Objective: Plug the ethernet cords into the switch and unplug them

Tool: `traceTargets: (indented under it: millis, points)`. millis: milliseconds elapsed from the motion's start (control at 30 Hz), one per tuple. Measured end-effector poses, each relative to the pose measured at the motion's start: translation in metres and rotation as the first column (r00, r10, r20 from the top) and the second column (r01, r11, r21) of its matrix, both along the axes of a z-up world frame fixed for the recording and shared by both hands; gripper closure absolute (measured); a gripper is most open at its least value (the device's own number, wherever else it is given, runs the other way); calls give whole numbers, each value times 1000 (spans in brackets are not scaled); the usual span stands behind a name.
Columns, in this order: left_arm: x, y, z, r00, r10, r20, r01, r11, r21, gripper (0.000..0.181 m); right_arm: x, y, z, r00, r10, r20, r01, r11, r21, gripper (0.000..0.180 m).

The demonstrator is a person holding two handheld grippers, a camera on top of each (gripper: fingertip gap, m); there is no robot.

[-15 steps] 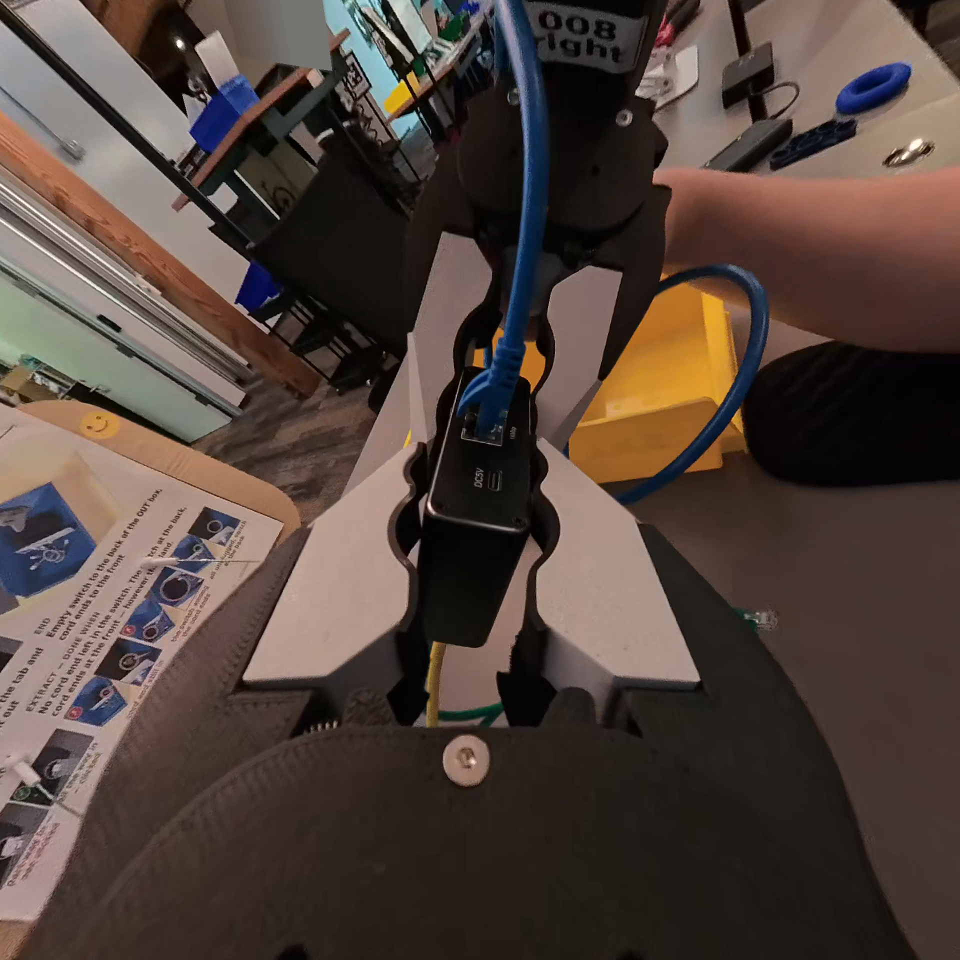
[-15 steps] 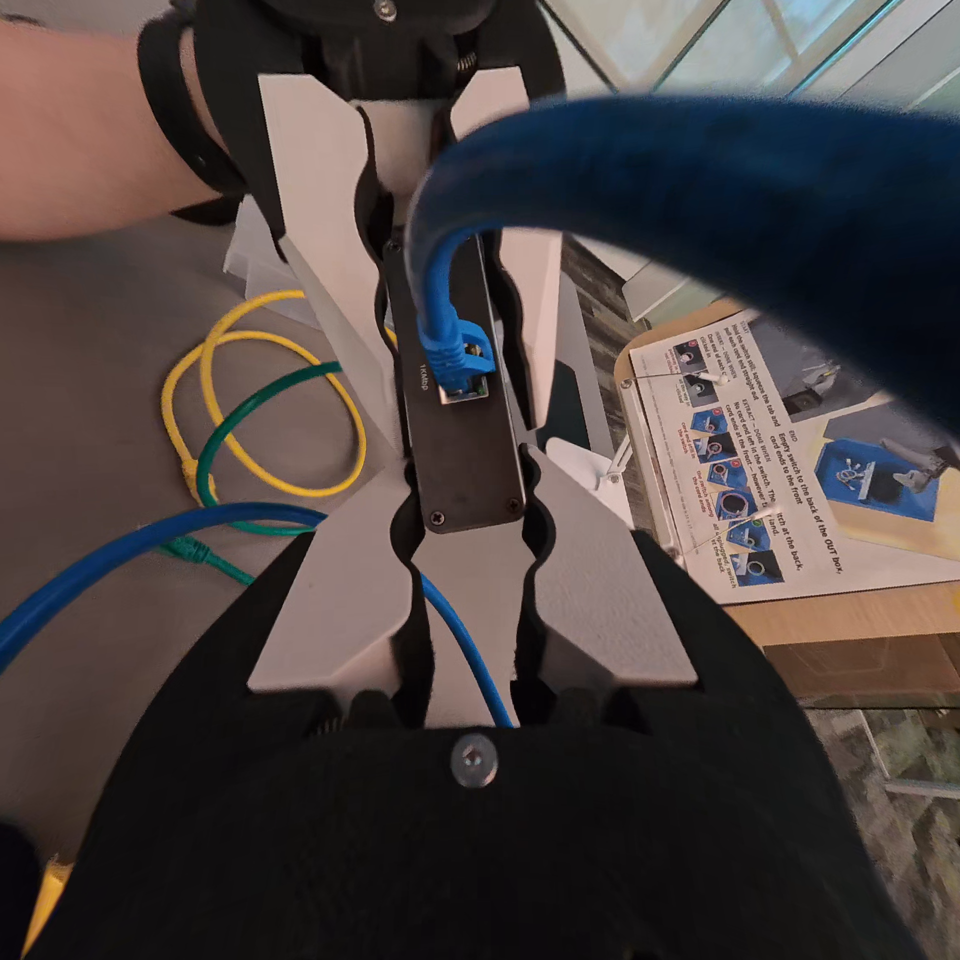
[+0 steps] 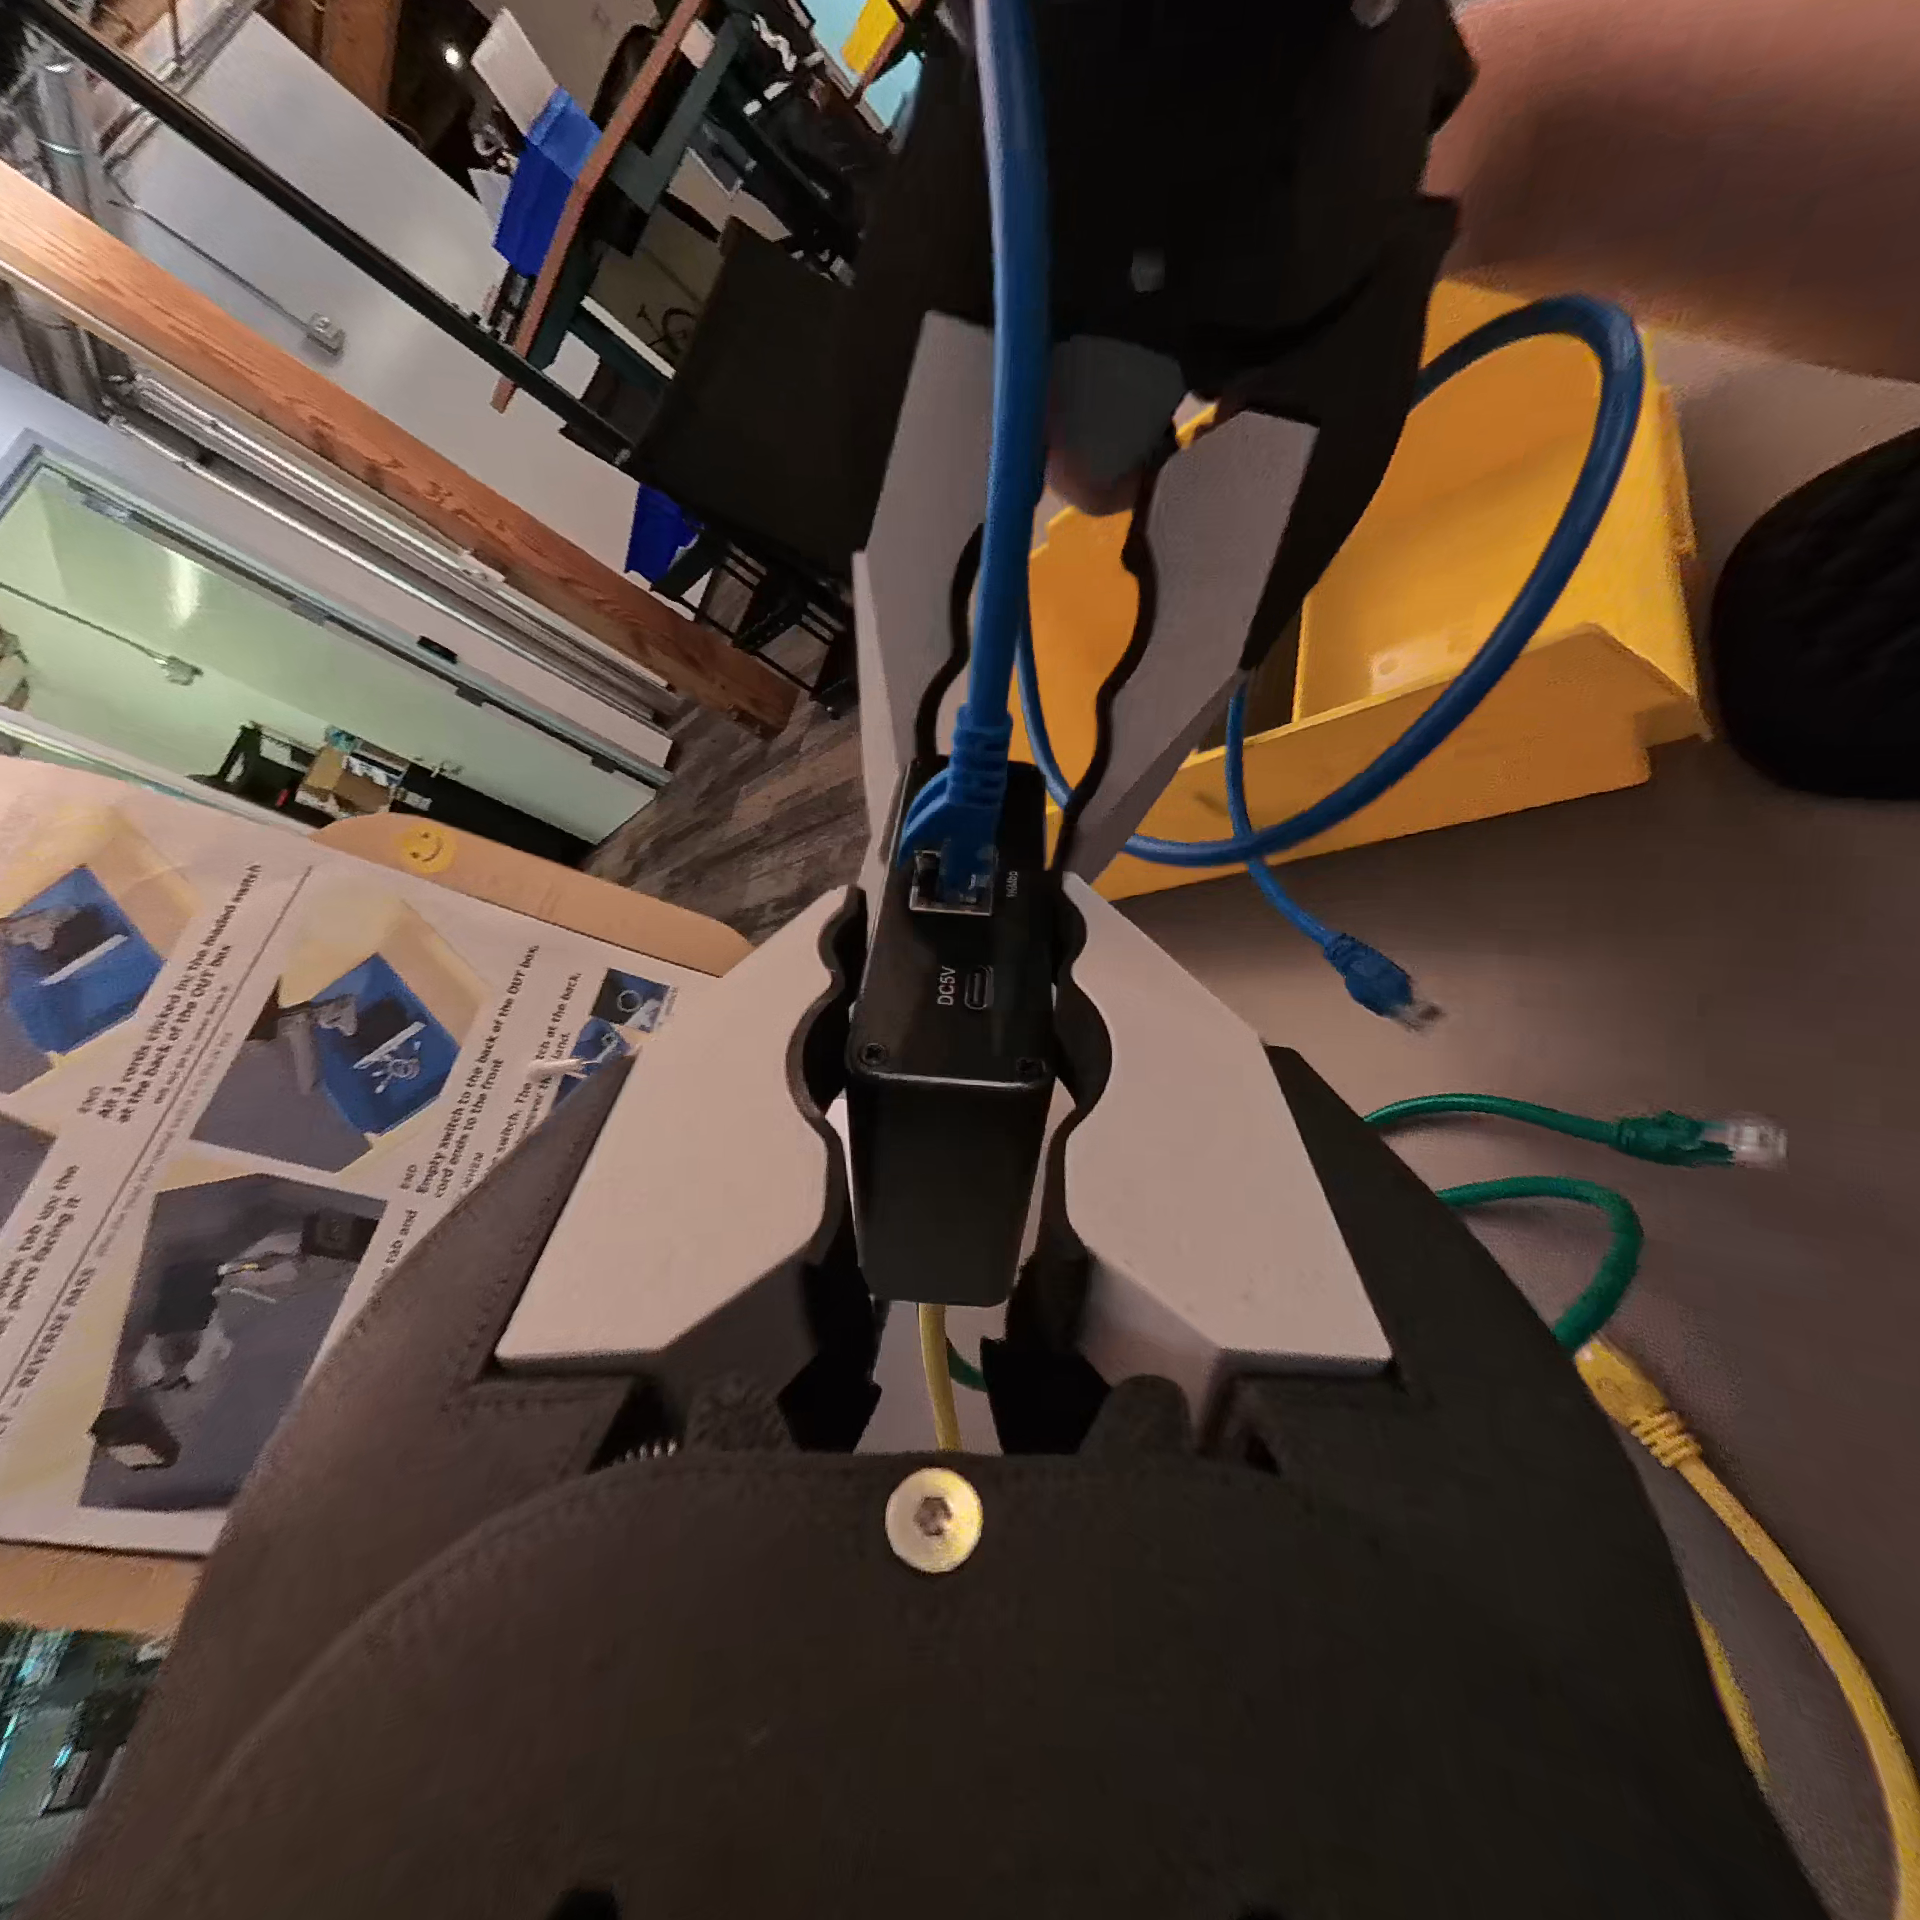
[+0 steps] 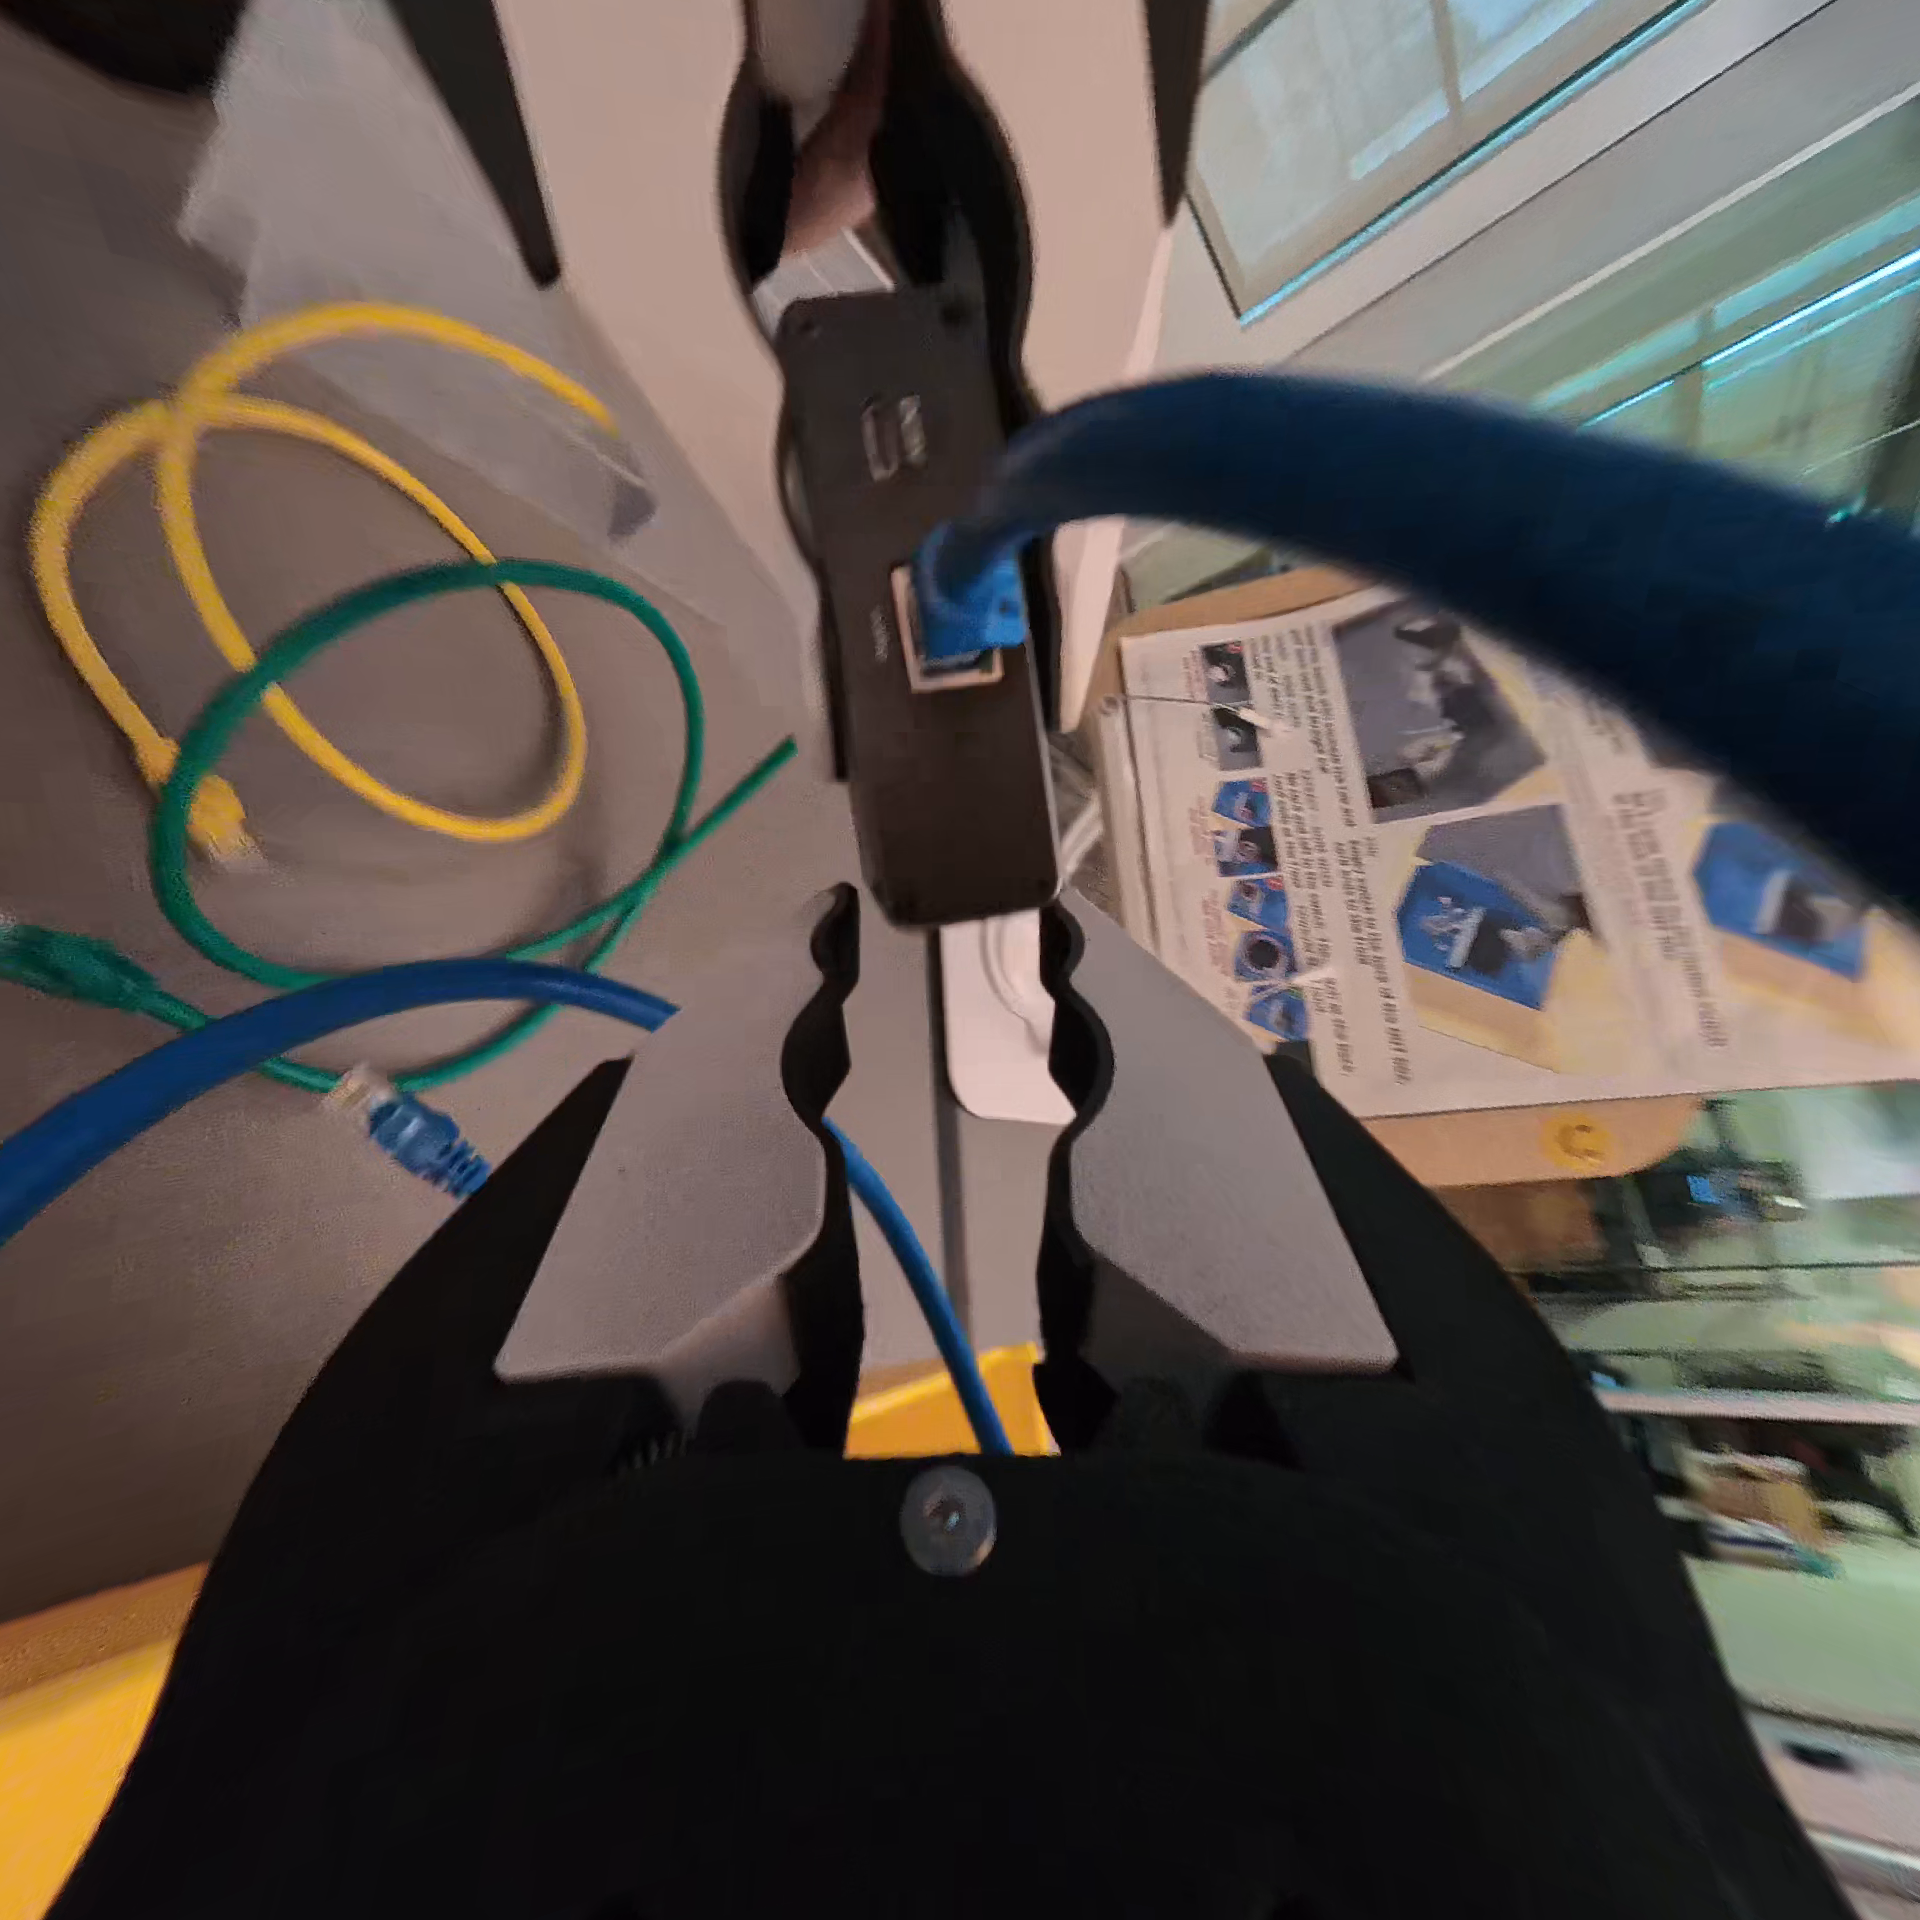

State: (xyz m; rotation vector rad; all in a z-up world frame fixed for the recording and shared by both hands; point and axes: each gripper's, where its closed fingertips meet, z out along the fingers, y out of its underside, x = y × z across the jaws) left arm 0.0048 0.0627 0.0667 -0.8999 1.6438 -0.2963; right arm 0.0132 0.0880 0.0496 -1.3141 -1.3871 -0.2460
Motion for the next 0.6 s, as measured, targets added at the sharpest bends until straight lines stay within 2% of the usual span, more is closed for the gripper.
traceTargets:
  millis: [100,200,400,500,600]
  points:
    - [-9,10,4,999,54,0,-54,998,34,148,-2,-11,10,999,14,40,-16,998,59,145]
    - [-15,17,5,995,97,-6,-96,992,86,148,-16,-28,24,997,80,-16,-79,995,62,146]
    - [-12,10,3,995,92,-39,-87,988,124,148,-35,-36,45,986,121,-113,-108,988,113,146]
    - [-10,7,2,995,87,-51,-80,988,136,148,-42,-46,52,974,170,-150,-155,982,109,166]
    - [-10,6,0,994,88,-60,-78,987,142,148,-40,-41,45,988,113,-101,-105,991,88,165]
